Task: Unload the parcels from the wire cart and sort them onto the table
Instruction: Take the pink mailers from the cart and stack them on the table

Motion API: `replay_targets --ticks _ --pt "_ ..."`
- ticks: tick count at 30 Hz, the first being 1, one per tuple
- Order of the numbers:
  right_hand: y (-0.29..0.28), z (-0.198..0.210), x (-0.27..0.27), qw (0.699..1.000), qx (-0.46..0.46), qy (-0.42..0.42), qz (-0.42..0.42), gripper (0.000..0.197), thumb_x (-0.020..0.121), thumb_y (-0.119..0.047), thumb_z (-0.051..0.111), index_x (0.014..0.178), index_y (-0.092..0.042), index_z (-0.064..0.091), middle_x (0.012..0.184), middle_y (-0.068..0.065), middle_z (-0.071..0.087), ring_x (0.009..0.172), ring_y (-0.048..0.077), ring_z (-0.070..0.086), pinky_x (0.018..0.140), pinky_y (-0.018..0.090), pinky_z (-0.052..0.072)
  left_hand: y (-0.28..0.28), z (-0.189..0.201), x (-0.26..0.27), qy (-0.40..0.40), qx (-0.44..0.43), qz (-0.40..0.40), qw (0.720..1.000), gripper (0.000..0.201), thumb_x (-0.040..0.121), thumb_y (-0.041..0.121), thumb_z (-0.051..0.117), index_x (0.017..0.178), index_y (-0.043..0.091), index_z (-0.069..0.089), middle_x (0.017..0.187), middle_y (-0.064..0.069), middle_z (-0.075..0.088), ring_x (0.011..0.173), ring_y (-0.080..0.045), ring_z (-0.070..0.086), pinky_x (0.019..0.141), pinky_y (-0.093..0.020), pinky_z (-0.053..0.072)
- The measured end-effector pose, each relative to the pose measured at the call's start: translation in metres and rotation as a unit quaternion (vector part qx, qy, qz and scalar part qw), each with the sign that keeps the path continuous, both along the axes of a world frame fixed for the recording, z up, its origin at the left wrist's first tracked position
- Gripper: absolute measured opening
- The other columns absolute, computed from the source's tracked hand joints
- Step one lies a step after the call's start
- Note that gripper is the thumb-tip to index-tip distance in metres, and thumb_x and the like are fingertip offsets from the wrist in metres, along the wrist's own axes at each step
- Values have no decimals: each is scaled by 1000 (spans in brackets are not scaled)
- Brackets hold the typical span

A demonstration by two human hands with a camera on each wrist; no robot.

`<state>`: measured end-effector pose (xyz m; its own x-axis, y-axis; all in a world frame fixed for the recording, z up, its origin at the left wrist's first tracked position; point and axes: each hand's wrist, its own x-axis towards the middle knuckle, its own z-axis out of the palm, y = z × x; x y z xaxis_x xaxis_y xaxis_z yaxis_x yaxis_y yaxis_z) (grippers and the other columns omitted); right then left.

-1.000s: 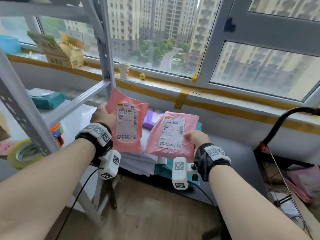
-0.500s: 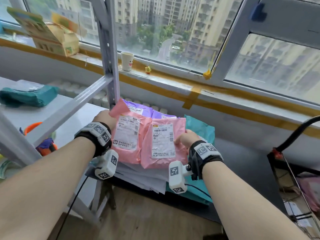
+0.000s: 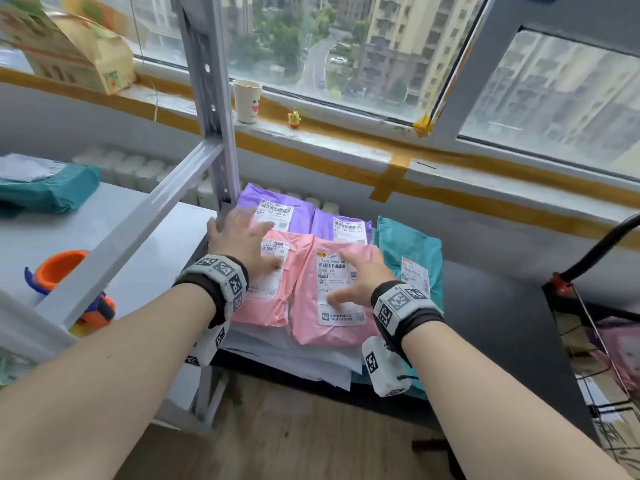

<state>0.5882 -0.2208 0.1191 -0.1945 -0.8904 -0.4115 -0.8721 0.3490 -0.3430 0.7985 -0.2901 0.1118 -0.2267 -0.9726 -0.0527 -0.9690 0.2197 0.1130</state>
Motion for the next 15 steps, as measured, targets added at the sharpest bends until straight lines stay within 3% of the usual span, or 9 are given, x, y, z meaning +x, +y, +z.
replay_targets --ticks 3,5,9,15 --pt "-5 0 3 998 50 23 34 112 60 -46 84 148 -42 15 157 9 -11 142 37 21 113 52 28 -3 -16 -4 12 96 -68 993 76 74 68 57 140 34 38 153 0 24 141 -24 21 115 -49 19" --pt "-7 0 5 996 71 41 46 115 61 -47 84 148 -43 9 157 11 -13 142 36 24 113 49 30 -5 -29 -4 10 143 -64 988 85 74 69 56 145 30 31 154 -3 22 142 -28 18 117 -47 16" --pt "-11 -6 13 993 93 58 47 119 60 -48 85 149 -41 6 156 15 -17 141 38 24 113 50 29 -3 -45 -5 3 165 -36 986 88 78 68 54 149 33 17 159 -4 7 146 -32 3 118 -49 4" --pt "-17 -22 19 991 104 77 33 123 56 -49 86 149 -41 5 155 18 -19 141 40 24 110 55 32 -3 -49 -10 -4 183 -26 983 89 79 67 55 150 31 15 158 -9 6 144 -36 5 117 -49 7"
